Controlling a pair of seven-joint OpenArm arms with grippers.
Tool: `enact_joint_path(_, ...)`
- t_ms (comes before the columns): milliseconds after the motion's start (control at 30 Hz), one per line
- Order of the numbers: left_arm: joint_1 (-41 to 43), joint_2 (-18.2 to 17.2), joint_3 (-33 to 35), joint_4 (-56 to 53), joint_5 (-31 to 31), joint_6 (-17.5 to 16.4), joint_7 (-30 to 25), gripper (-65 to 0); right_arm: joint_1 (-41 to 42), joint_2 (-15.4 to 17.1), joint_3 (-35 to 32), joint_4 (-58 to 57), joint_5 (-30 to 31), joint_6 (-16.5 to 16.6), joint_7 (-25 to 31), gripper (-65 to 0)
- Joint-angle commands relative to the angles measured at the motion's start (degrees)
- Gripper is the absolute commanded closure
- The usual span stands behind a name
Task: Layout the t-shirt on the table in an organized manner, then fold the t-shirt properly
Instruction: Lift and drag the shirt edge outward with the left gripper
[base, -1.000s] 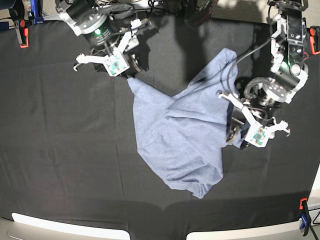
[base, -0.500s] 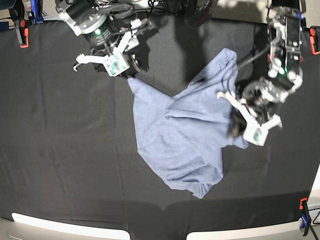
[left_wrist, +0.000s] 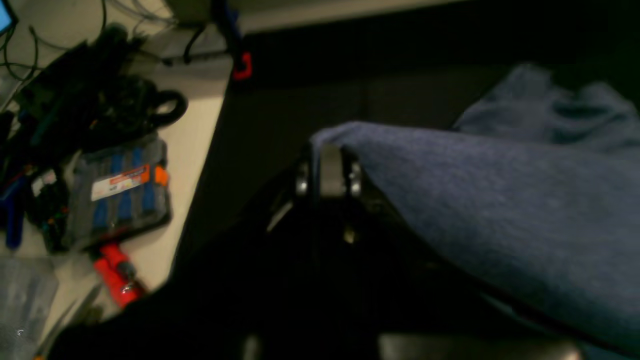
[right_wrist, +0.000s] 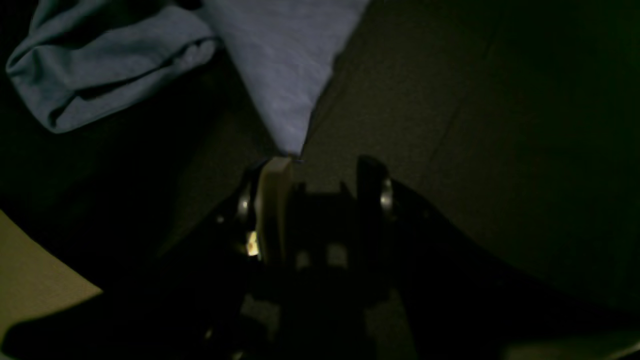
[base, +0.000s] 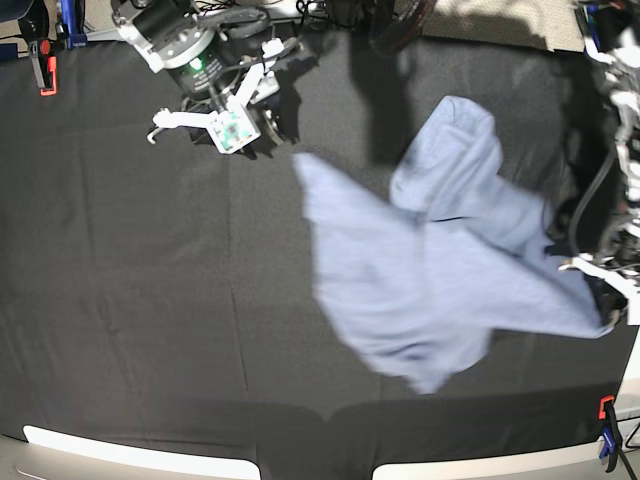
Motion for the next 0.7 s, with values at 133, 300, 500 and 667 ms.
enact_joint_path(133, -4.44, -3.63, -0.35, -10.45, -0.42, 1.22, -2.86, 0.0, 0.0, 0.15, 0.07, 1.11, 0.13, -0.07, 1.6, -21.5)
enact_joint_path(300, -4.87, -3.54, -0.28, -16.81, -3.08, 1.18, -2.84, 0.0, 2.16, -2.38, 0.07, 1.11, 0.13, -0.04, 3.06, -25.7)
enact_joint_path(500, -4.72, -3.58, -0.28, -16.98, -3.48, 1.16, -2.82, 0.0, 10.86, -10.36, 0.07, -0.24, -1.53, -0.09, 3.08, -31.9)
enact_joint_path(667, -4.72, -3.58, -0.28, -16.98, -3.48, 1.16, -2.84, 0.0, 19.17, -16.46, 0.07, -10.01, -1.6, -0.68, 3.08, -31.9)
